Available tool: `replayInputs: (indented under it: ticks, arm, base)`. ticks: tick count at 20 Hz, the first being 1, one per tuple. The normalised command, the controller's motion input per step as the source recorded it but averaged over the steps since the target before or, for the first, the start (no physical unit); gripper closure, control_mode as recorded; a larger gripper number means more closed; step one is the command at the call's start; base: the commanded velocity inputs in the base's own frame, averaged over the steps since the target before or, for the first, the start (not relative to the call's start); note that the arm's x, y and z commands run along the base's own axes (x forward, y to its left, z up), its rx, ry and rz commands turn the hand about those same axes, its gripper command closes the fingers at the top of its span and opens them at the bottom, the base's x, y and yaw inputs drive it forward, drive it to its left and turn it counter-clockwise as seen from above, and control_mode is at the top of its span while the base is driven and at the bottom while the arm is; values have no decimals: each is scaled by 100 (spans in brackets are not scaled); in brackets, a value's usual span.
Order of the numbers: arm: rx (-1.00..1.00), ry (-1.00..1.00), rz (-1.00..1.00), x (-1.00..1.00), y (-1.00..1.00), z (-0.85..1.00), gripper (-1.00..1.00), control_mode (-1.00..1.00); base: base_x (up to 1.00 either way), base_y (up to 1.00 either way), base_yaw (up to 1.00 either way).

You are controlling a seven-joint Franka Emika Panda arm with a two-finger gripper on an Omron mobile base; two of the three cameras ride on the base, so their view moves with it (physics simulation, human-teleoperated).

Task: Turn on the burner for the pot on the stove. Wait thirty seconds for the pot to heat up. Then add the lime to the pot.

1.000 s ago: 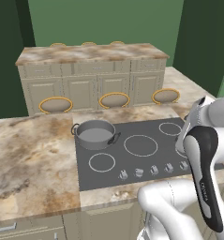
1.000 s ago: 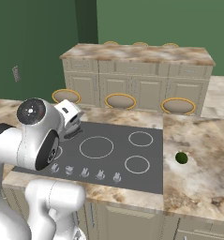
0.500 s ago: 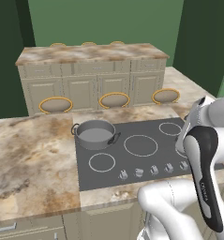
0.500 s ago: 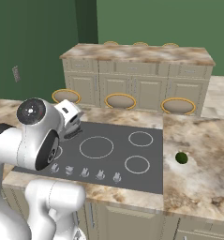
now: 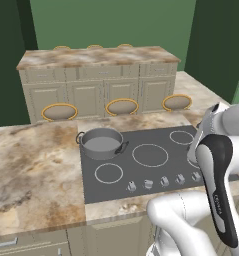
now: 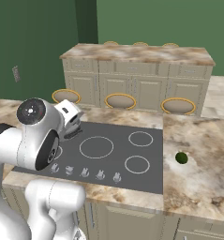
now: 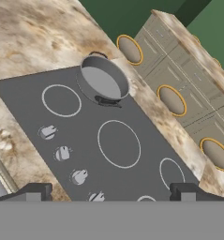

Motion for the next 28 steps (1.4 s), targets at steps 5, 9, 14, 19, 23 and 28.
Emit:
replayInputs:
  ticks: [5,9,14,19,23,28]
  arm:
    - [0,0,0,0,0,0,-100,-100]
    - [0,0,0,0,0,0,-100,-100]
    - [0,0,0,0,0,0,-100,-100]
    - [0,0,0,0,0,0,-100,-100]
    - [0,0,0,0,0,0,-100,-100]
    - [0,0,0,0,0,0,-100,-100]
  base:
    - [0,0,0]
    - [0,0,0]
    - [0,0,0]
    - [0,0,0]
    - [0,0,0]
    - [0,0,0]
